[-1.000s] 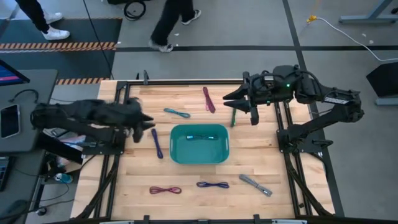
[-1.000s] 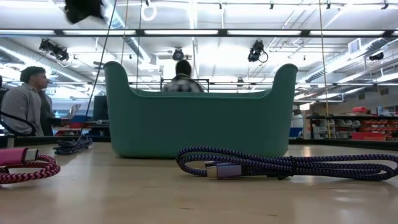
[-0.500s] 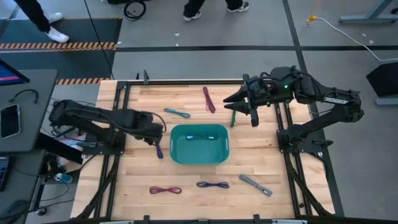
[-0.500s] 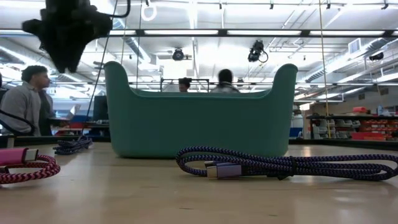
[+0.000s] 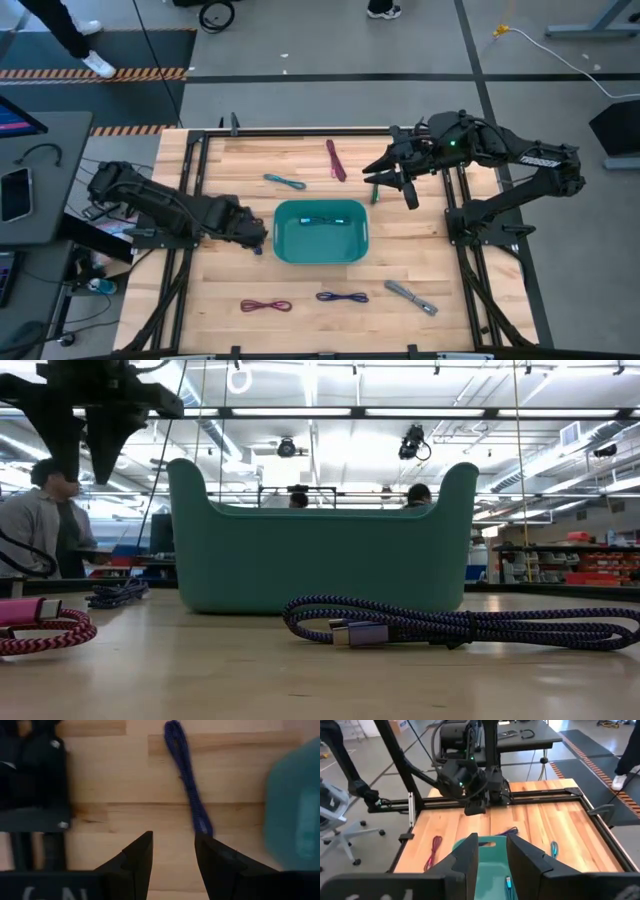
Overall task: Pick and place USB-C Cables
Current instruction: Put the bottom pink charger cable into the blue bin
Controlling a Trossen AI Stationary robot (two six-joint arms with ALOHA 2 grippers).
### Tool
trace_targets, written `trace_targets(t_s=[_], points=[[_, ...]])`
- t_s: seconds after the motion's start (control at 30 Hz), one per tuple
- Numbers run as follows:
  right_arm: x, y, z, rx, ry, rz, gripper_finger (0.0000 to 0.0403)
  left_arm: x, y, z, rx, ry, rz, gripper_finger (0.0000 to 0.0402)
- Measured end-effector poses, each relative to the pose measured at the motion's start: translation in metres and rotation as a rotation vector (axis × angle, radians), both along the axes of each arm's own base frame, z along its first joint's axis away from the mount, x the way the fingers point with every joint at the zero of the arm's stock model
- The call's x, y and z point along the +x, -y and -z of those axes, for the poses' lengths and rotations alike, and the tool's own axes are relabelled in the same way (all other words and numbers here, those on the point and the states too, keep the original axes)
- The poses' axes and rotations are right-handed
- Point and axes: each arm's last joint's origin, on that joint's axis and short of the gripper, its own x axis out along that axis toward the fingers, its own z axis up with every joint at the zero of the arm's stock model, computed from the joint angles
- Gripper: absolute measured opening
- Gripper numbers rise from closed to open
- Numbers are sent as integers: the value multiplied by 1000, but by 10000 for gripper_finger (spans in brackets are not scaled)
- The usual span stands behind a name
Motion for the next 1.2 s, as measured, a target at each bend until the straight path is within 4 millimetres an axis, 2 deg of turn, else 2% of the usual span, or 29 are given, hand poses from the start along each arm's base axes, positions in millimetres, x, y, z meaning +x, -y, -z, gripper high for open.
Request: trace_targets(t_s=[0.13,0.27,0.33,0.47,0.57,0.77,0.93,1.2], points=[[-1,0,2,-30,-14,-11,107,0,11,0,-6,50,-27,153],[-1,0,2,-42,-24,-16,107,3,29,0,-48,141,56,153],[-2,0,3,-41,-35,-16,107,7,42,-1,-77,208,182,153],[-2,0,5,-41,-47,-16,107,14,69,-7,-105,361,538,153],[-2,0,4,-41,-46,-15,107,13,84,-10,-99,423,724,153],[-2,0,4,-17,-42,-5,107,3,100,-10,-153,400,932,151],[-2,0,4,-6,-43,-1,107,-2,110,-1,-194,324,1079,147],[-2,1,4,31,-46,22,107,13,125,25,-173,277,1146,171]])
